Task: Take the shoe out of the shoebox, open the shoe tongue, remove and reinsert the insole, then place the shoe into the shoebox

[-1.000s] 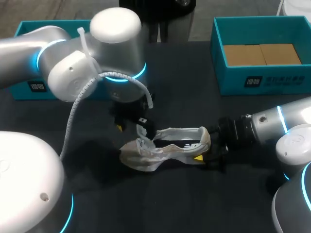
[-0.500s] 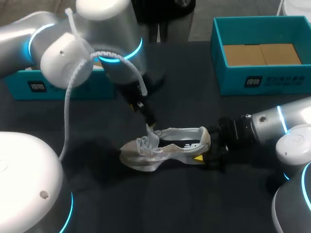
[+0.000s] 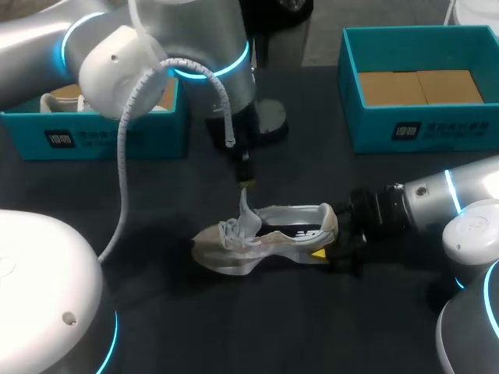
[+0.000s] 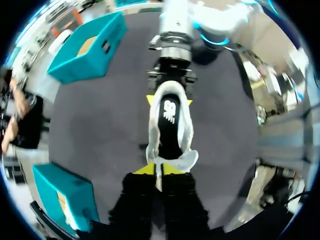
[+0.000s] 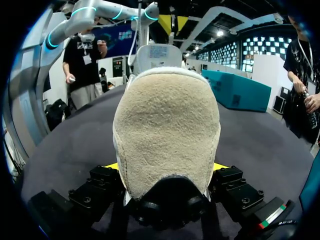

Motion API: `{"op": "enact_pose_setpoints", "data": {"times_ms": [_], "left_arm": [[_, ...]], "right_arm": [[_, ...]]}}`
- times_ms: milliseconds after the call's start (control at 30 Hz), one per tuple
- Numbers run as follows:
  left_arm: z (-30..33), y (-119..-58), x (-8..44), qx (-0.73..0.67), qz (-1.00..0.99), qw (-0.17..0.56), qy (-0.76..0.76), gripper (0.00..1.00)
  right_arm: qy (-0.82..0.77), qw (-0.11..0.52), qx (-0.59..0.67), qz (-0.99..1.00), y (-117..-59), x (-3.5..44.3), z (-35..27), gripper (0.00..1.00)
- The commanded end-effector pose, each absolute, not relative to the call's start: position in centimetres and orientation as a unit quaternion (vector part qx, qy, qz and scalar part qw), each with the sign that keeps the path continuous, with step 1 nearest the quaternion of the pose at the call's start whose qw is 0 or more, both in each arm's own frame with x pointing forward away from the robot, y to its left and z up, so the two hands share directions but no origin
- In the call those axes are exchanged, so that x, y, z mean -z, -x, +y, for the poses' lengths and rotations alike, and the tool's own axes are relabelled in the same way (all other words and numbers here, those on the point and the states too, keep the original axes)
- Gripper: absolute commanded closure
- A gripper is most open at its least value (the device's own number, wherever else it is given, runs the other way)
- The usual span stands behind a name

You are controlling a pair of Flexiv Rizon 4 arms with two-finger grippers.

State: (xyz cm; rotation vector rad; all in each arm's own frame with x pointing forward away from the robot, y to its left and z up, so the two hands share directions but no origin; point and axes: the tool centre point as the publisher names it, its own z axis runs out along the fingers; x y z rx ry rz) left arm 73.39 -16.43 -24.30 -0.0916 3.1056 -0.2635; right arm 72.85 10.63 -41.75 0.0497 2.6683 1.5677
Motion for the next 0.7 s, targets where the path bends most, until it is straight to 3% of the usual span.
{"op": "enact_pose_setpoints", "data": {"times_ms": [33, 700], "left_arm": [[-17.9, -73.5, 24.6, 0.085, 0.996, 0.006, -0.011, 1.0], [-21.0, -72.3, 30.0, 0.085, 0.992, -0.05, -0.074, 1.0]], "right_arm": [[-0.016, 0.024, -0.505, 0.862, -72.8, 41.7, 10.8, 1.0], [-0.016, 0.024, -0.505, 0.862, -72.8, 41.7, 10.8, 1.0]]}}
